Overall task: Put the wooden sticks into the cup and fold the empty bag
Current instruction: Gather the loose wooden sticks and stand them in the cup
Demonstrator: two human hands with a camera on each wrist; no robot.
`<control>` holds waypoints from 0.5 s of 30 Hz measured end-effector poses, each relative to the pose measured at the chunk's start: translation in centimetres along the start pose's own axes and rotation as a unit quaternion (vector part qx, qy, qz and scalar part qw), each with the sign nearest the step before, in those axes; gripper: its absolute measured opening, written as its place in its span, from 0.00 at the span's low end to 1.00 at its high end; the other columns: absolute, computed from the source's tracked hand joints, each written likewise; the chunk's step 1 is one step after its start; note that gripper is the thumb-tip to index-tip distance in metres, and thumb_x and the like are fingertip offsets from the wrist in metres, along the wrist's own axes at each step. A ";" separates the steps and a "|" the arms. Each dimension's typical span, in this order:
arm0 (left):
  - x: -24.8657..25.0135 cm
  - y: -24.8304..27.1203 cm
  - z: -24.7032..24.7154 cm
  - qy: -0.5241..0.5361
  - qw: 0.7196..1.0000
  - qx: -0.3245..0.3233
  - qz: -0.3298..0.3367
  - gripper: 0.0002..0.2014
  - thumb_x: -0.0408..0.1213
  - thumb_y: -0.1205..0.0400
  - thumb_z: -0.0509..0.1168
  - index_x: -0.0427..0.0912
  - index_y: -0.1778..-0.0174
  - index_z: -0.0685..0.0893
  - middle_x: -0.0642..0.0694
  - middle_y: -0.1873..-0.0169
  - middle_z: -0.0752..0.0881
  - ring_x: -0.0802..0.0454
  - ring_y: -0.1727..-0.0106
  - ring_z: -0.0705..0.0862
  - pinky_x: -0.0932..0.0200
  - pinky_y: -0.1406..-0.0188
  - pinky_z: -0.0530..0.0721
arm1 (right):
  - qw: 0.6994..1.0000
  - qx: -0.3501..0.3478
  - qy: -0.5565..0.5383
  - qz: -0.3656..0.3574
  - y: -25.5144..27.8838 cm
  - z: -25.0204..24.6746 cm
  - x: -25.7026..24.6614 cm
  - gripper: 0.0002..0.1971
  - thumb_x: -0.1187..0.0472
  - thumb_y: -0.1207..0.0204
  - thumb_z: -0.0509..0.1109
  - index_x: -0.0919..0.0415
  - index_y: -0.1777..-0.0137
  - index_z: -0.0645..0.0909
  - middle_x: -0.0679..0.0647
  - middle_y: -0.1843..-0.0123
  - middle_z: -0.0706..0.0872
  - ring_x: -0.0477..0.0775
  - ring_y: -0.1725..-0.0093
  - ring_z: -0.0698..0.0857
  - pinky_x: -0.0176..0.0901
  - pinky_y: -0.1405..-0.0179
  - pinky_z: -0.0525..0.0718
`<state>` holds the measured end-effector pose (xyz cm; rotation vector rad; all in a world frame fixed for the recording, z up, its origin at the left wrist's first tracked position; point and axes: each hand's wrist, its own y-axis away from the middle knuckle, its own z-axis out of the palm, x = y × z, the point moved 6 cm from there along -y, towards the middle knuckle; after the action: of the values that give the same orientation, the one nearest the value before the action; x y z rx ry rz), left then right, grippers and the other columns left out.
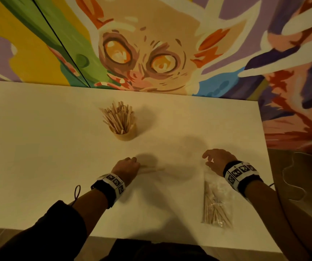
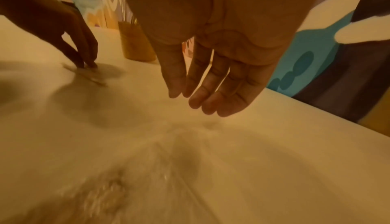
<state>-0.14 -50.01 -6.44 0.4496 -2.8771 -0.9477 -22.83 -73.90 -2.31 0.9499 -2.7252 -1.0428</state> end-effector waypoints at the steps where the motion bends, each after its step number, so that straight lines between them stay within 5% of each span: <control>1: 0.1 -0.1 0.0 -0.002 1.000 -0.002 -0.005 0.14 0.33 0.12 0.56 0.40 0.34 0.81 0.40 0.38 0.83 0.39 0.38 0.83 0.44 0.44 0.83 | 1.000 -0.004 0.008 -0.001 -0.1 0.3 0.3 0.13 0.54 0.19 0.69 0.46 0.36 0.81 0.50 0.37 0.86 0.55 0.40 0.85 0.48 0.41 0.84; 5: 0.3 -0.2 -0.1 0.019 0.999 0.005 -0.027 0.11 0.35 0.13 0.56 0.39 0.39 0.81 0.41 0.40 0.85 0.39 0.40 0.84 0.44 0.44 0.83 | 0.999 -0.014 0.021 -0.039 -0.2 1.1 -1.0 0.14 0.51 0.19 0.69 0.47 0.34 0.80 0.49 0.36 0.86 0.55 0.38 0.85 0.50 0.37 0.83; 15: 1.2 0.0 0.6 0.050 0.997 -0.022 -0.061 0.18 0.42 0.15 0.59 0.39 0.32 0.79 0.39 0.40 0.85 0.38 0.40 0.85 0.46 0.46 0.84 | 0.977 -0.013 0.017 -0.211 -0.6 4.7 -11.5 0.17 0.49 0.18 0.66 0.54 0.33 0.80 0.53 0.35 0.82 0.58 0.33 0.79 0.52 0.35 0.78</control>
<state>-1.35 -50.04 -6.94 0.6549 -2.7616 -0.9740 -14.48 -64.93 -4.61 1.5715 -2.5321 -1.0978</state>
